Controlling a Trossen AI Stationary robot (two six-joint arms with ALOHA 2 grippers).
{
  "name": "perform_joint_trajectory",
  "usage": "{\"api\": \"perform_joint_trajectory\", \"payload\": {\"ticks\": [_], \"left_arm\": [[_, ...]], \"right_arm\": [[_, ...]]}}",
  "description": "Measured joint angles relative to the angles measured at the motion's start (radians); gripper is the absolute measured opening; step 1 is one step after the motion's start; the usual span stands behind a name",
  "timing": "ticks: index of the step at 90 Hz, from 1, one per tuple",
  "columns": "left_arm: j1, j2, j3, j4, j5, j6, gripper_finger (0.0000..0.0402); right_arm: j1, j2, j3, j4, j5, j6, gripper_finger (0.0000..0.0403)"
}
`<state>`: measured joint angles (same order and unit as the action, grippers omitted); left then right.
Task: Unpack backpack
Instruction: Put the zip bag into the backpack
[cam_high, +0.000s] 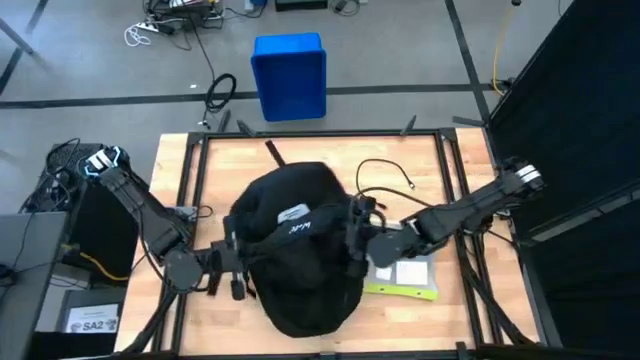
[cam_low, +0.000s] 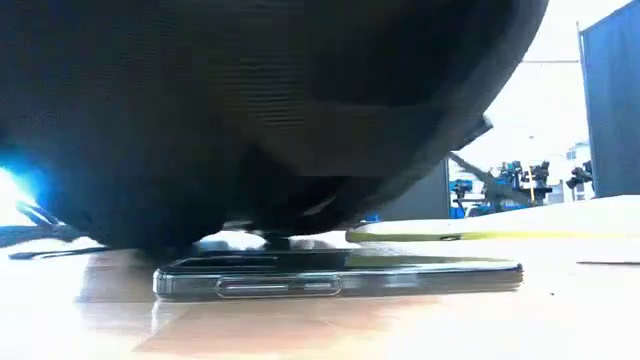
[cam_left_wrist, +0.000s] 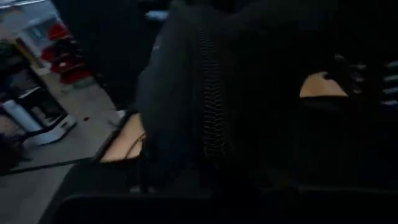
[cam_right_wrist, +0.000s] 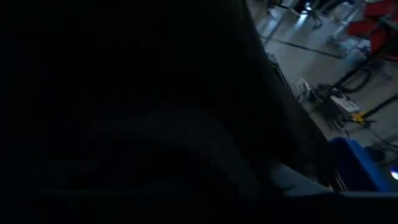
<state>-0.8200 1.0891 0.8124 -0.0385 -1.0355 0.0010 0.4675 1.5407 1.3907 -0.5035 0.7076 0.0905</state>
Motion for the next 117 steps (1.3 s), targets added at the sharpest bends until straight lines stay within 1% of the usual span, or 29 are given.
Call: {"api": "perform_joint_trajectory", "payload": {"ticks": [11,16,25,36,43,53,59,67,74,89,98,106,117], "left_arm": [[0.001,-0.027,0.000,-0.009,-0.044,0.000,0.0000],[0.000,-0.035,0.000,-0.009,-0.056,0.005,0.0000],[0.001,-0.046,0.000,0.018,-0.091,0.031,0.0000],[-0.006,-0.062,0.000,0.028,-0.142,0.051,0.0000],[-0.013,-0.086,0.000,0.008,-0.196,0.052,0.0000],[-0.013,-0.125,0.000,-0.078,-0.212,0.010,0.0000],[-0.013,-0.153,0.000,-0.177,-0.209,-0.072,0.0000],[-0.014,-0.182,-0.005,-0.322,-0.209,-0.244,0.0000],[-0.019,-0.198,-0.039,-0.370,-0.209,-0.338,0.0000],[-0.027,-0.202,-0.111,-0.364,-0.209,-0.424,0.0000],[-0.027,-0.202,-0.154,-0.315,-0.212,-0.443,0.0000],[-0.027,-0.202,-0.175,-0.299,-0.215,-0.455,0.0000],[-0.027,-0.202,-0.188,-0.293,-0.225,-0.477,0.0000]], "right_arm": [[0.021,-0.007,0.000,-0.059,-0.003,0.062,0.0125],[0.013,0.002,0.000,-0.080,0.005,0.095,0.0141],[-0.032,0.033,0.000,-0.091,0.030,0.119,0.0161],[-0.121,0.081,0.000,-0.059,0.027,0.099,0.0167],[-0.188,0.126,0.000,0.010,-0.041,0.059,0.0165],[-0.268,0.197,0.000,0.143,-0.221,-0.027,0.0157],[-0.298,0.225,0.000,0.189,-0.291,-0.066,0.0152],[-0.311,0.228,0.000,0.192,-0.304,-0.081,0.0146],[-0.308,0.209,-0.001,0.169,-0.303,-0.082,0.0140],[-0.246,0.118,-0.001,0.100,-0.284,-0.081,0.0132],[-0.192,0.064,-0.001,0.032,-0.250,-0.050,0.0130],[-0.145,0.022,0.000,-0.035,-0.245,-0.003,0.0133],[-0.080,-0.003,0.000,-0.148,-0.243,0.076,0.0142]]}}
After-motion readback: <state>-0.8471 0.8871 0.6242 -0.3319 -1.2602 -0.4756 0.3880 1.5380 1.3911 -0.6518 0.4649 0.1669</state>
